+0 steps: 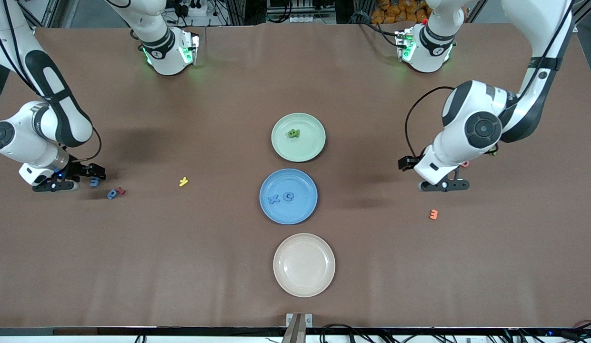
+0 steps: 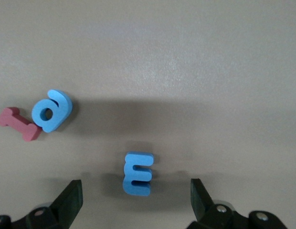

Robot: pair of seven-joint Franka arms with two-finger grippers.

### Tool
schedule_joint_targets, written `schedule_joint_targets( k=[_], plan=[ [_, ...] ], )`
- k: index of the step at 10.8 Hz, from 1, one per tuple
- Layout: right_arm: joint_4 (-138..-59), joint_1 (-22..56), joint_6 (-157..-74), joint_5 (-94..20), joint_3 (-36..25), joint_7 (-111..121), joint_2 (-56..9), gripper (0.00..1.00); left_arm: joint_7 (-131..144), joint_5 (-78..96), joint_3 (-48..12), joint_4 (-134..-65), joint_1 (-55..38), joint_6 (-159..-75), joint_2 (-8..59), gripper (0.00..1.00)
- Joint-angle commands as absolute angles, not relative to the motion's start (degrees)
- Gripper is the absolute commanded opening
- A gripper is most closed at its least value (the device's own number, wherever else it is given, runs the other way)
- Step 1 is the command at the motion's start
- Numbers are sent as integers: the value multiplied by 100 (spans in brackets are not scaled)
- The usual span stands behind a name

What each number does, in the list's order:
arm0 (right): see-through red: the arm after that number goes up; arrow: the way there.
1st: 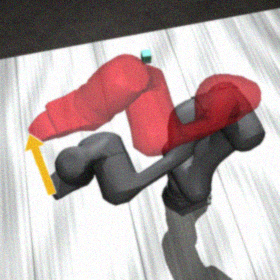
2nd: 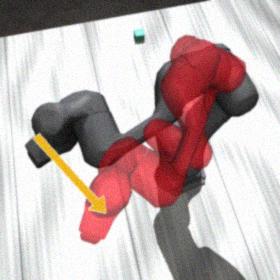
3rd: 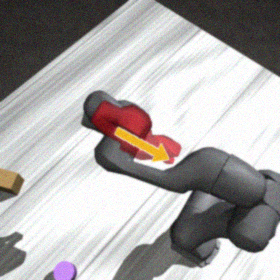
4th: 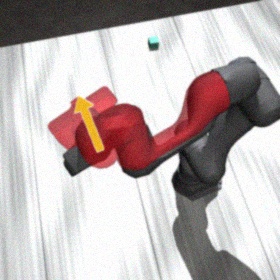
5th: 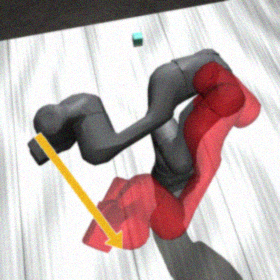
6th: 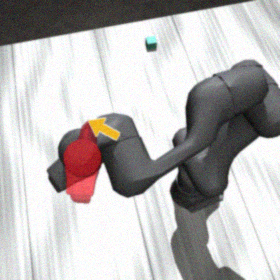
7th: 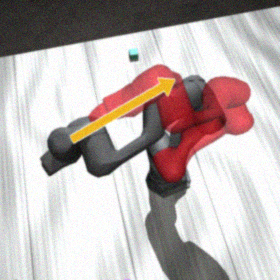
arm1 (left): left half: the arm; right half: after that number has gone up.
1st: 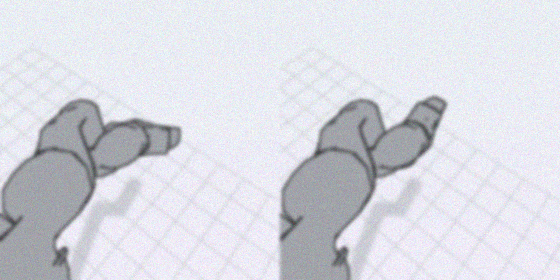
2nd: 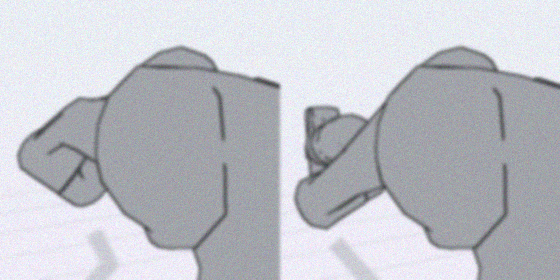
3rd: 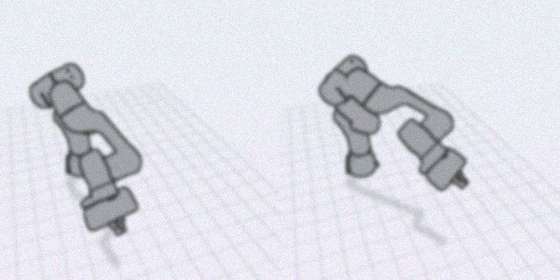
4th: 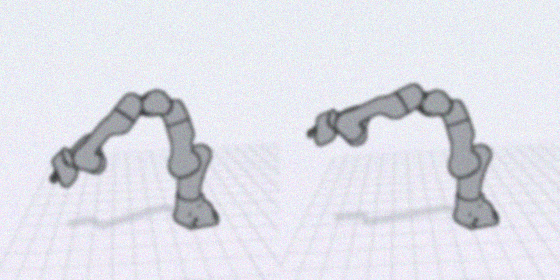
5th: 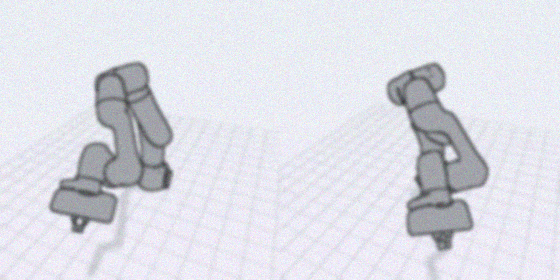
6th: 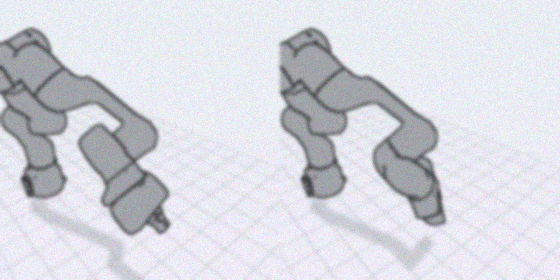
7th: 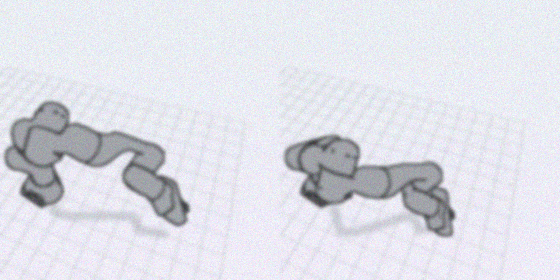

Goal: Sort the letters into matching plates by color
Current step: 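Release the B on the green plate and withdraw both grippers, then grasp the blue E with the right gripper while the left gripper reaches the u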

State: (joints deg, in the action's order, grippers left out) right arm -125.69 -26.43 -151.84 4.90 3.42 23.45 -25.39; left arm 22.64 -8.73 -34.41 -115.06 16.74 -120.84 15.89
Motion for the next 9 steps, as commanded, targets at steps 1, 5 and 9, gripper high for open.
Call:
schedule_joint_targets(
  k=[1,5,9],
  plan=[
    [-12753,-2795,-15415,545,439,2373,-2505,100,1618,-896,-3481,-12364,2021,-12496,845,100],
    [-12779,-2769,-15539,554,439,2391,-2593,57,802,-896,-3349,-13022,2206,-13268,494,100],
    [-12771,-2777,-15530,563,439,2382,-2593,17,311,-888,-2955,-13754,2224,-14079,343,100]
  ],
)
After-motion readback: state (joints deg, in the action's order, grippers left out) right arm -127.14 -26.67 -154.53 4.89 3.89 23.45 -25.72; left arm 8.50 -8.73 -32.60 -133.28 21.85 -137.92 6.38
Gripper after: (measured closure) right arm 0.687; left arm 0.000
